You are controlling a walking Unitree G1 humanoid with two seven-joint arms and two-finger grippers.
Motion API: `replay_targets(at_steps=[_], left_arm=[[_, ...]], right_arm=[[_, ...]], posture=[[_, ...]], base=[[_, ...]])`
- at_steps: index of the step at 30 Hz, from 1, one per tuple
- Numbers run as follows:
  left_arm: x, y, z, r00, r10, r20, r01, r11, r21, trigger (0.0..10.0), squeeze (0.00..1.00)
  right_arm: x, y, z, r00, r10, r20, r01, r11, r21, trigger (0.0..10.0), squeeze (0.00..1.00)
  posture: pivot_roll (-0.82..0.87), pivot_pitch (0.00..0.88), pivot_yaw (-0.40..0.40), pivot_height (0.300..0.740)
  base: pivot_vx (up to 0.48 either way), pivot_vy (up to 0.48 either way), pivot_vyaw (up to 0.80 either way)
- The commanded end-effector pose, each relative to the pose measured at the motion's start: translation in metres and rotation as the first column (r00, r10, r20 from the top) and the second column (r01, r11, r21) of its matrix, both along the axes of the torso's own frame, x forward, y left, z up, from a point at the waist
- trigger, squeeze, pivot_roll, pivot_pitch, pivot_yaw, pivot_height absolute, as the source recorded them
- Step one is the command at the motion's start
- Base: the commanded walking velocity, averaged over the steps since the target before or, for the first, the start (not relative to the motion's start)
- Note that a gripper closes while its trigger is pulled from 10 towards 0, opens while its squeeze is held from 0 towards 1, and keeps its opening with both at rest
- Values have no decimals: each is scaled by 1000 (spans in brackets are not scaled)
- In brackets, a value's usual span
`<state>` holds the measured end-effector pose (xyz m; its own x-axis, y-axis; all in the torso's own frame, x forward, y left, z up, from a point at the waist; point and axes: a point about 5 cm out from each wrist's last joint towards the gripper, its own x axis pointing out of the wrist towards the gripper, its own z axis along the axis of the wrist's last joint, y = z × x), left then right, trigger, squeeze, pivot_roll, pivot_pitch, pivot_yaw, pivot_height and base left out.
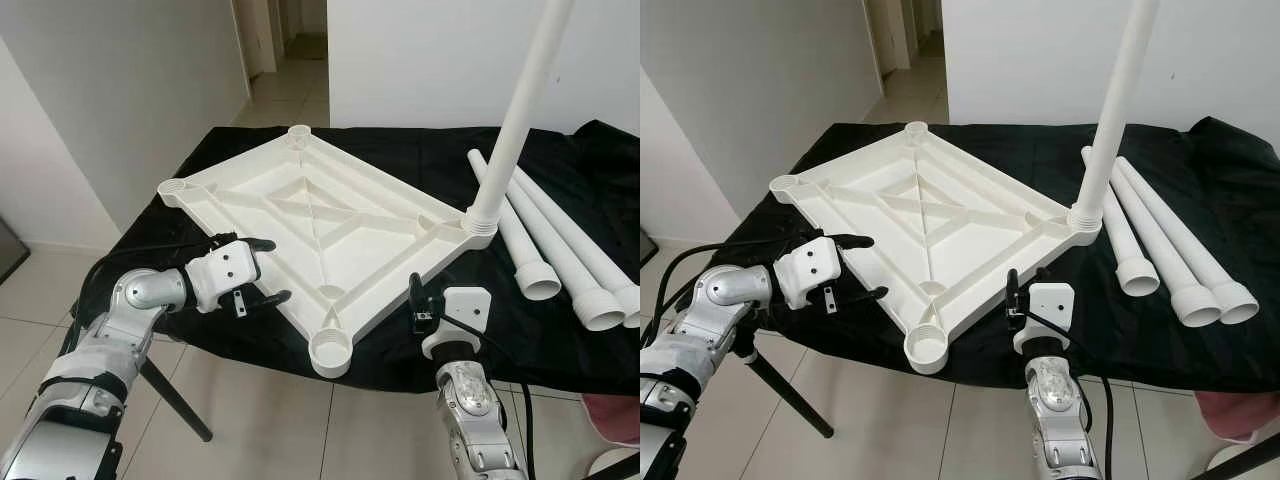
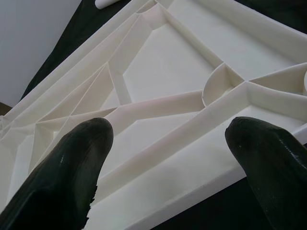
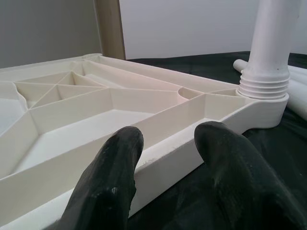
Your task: Building children table
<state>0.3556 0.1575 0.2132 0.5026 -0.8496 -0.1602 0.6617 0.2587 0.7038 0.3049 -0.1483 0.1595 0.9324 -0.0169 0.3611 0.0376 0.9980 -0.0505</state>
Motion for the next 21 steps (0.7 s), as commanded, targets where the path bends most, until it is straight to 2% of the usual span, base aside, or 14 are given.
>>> replay_targets(at_steps=[1, 21], left_arm=[[3, 6, 0, 998, 64, 23, -63, 997, -42, 10000, 0], [5, 8, 1, 998, 58, 30, -57, 998, -34, 10000, 0]], right_arm=[[-3, -1, -5, 1000, -8, -15, 8, 1000, 12, 10000, 0], [-2, 2, -6, 1000, 1, -13, -1, 1000, 14, 10000, 0]], posture=[[35, 146, 122, 740], [41, 132, 121, 740]], base=[[0, 0, 0], [0, 0, 0]])
